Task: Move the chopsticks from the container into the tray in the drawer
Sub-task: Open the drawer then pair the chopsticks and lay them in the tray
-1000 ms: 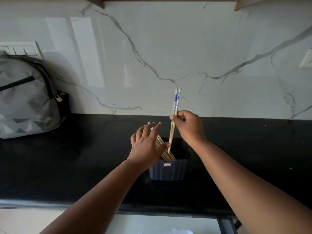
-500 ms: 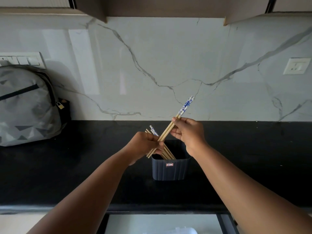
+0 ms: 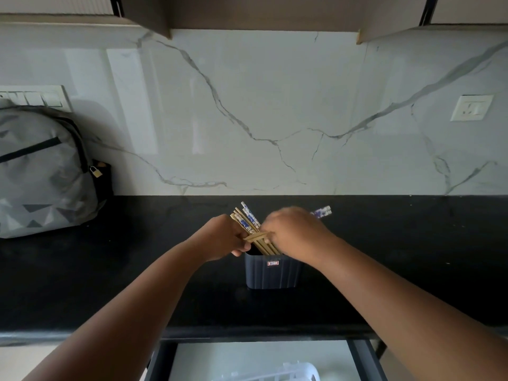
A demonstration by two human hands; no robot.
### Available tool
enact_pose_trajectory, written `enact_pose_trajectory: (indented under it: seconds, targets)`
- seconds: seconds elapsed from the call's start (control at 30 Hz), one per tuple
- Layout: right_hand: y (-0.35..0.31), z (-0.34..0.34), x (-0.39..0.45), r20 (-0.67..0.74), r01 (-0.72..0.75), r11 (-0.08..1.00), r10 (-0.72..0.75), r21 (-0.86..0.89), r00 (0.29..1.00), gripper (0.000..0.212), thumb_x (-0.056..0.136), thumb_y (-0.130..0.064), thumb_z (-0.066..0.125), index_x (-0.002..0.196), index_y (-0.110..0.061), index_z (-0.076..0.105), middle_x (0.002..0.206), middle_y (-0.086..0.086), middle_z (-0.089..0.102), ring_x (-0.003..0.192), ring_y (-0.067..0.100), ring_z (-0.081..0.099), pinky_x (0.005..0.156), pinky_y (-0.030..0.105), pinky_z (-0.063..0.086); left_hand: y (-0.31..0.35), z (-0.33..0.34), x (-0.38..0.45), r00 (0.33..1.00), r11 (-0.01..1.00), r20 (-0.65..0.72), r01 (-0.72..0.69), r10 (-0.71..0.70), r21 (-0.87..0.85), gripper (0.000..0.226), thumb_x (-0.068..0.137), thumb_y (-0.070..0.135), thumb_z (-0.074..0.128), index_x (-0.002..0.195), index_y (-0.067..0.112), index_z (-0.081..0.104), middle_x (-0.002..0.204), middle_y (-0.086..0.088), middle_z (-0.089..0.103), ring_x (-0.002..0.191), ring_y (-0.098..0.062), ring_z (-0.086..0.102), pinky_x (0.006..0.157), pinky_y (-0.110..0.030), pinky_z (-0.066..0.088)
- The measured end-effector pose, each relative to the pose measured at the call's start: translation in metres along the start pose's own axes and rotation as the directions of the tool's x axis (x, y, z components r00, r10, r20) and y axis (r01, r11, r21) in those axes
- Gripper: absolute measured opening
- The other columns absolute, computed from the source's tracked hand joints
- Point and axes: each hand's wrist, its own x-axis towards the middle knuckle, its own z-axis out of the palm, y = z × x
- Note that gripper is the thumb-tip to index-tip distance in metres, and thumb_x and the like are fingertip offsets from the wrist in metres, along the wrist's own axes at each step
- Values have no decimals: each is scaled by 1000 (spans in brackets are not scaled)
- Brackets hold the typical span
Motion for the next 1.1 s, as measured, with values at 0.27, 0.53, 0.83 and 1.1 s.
enact_pose_trajectory:
  seconds: [0.27,0.53,0.83,1.1]
  targets:
    - [-10,13,-19,399,-215,933,87,288,913,11,84,-28,72,93,-23,75,79,-5,66,67,12,59,54,25,39,-14,9,-32,969,986,245,-25,-16,164,5,81,26,74,76,29,74,67,12,73,68,3,68,68,-19,42]
    - [-15,69,-52,665,-353,833,-23,425,746,11,80,-28,76,91,-26,75,69,-13,74,68,-1,68,69,23,49,-58,46,-54,839,990,526,116,-140,79,17,78,21,77,93,14,77,81,-1,77,79,-10,74,93,-25,50]
    - [-21,179,-94,738,-448,796,2,408,675,14,81,-22,74,95,-25,74,86,-6,74,80,9,68,76,30,56,-119,134,-66,806,977,557,125,-202,173,21,79,34,76,99,26,75,75,14,70,72,-1,61,79,-23,46]
    - [-23,239,-114,773,-369,878,-1,304,635,13,86,-16,62,89,-25,71,86,-10,64,76,11,57,65,28,48,-172,184,-74,877,963,405,265,-258,38,40,87,36,69,122,17,64,119,-1,66,102,-14,61,91,-24,43]
